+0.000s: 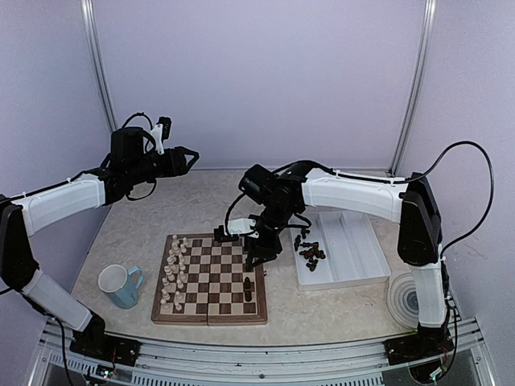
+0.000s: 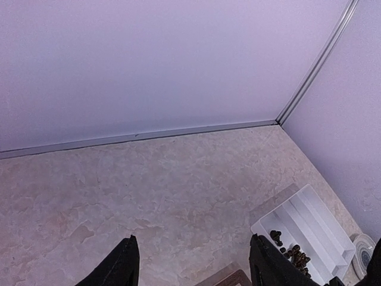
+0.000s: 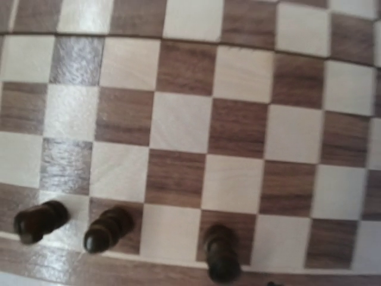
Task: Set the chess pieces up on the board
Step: Place the king on d8, then adjust the king at d8.
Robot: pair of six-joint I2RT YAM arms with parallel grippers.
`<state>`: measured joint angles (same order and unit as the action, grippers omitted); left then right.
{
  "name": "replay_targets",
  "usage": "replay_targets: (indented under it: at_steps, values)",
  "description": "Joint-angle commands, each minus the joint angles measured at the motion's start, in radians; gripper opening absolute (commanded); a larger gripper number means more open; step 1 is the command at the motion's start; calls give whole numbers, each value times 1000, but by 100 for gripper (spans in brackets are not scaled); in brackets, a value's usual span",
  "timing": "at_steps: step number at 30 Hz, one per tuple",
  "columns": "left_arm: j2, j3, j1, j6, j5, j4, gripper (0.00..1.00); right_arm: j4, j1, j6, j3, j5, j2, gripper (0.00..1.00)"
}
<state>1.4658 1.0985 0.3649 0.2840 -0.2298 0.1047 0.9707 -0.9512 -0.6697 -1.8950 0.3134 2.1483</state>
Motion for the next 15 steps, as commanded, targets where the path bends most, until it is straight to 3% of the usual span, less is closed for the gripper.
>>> replay_targets:
  at_steps: [1, 15]
  values:
    - [-3, -7, -8, 4, -22, 20, 64, 11, 33, -19, -2, 55, -40, 54]
    - [0, -8, -8, 1, -22, 18, 65, -28, 37, -11, -35, 55, 45, 45]
